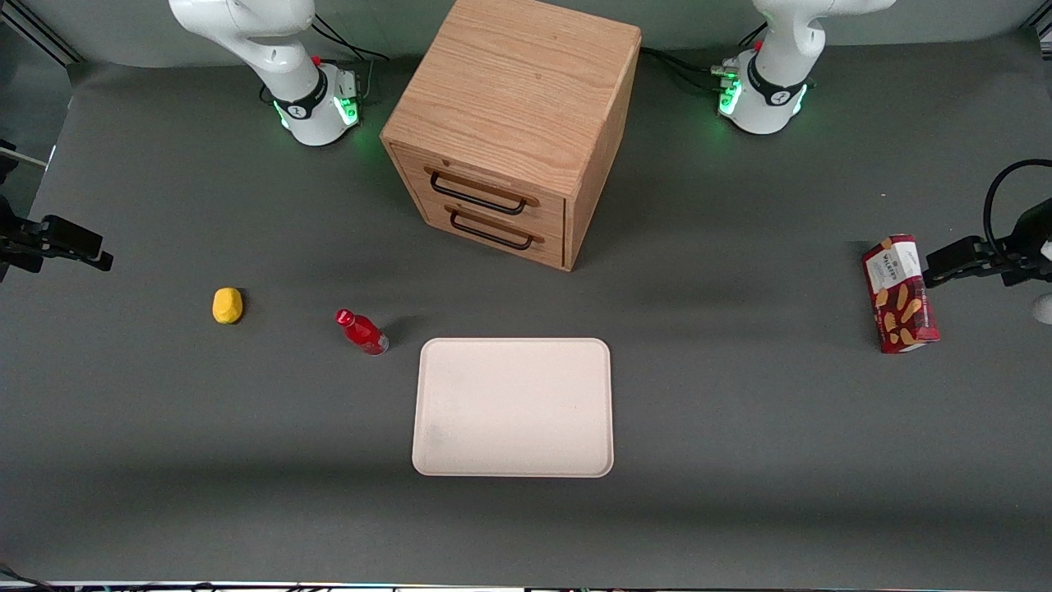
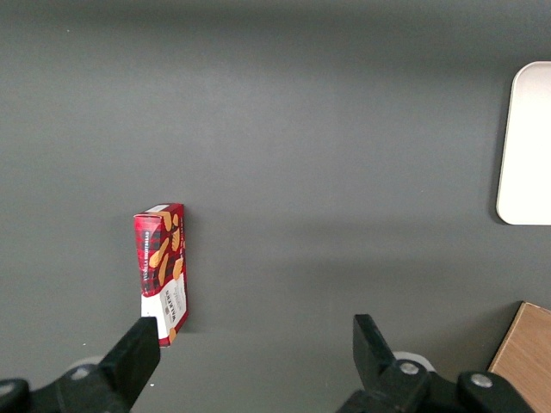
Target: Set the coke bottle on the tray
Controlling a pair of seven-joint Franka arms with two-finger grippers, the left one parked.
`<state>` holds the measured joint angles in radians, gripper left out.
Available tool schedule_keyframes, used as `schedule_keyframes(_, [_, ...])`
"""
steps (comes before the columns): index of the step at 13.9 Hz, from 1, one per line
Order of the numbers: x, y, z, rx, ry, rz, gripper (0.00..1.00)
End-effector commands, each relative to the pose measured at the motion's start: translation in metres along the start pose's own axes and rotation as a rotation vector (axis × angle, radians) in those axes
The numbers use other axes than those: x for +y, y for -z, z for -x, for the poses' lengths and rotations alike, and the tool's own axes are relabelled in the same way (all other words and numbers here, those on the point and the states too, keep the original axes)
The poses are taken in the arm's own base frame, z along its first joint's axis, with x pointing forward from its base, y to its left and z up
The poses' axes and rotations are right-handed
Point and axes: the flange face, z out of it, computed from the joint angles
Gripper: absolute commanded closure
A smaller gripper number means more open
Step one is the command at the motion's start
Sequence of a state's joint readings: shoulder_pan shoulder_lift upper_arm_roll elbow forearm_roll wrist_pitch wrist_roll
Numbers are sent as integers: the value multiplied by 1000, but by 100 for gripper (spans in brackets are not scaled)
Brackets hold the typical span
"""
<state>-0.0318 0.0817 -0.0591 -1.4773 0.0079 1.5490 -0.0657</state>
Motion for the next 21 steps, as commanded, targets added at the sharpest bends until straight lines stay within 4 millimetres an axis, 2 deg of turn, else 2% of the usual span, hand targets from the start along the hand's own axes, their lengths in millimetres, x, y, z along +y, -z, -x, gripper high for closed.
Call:
schedule_keyframes(1, [-2,4,0,0,19,13,0])
schedule_keyframes(7, [-2,4,-1,0,17,13,0])
schedule_keyframes(12, [-28,4,-2,0,46,10,0])
schedule_keyframes(14, [-54,1,-6,-2,56,4,0])
schedule_keyframes(17, [-109,3,-27,24,80,14,0])
schedule_keyframes(21, [-184,-12,-53,17,72,22,0])
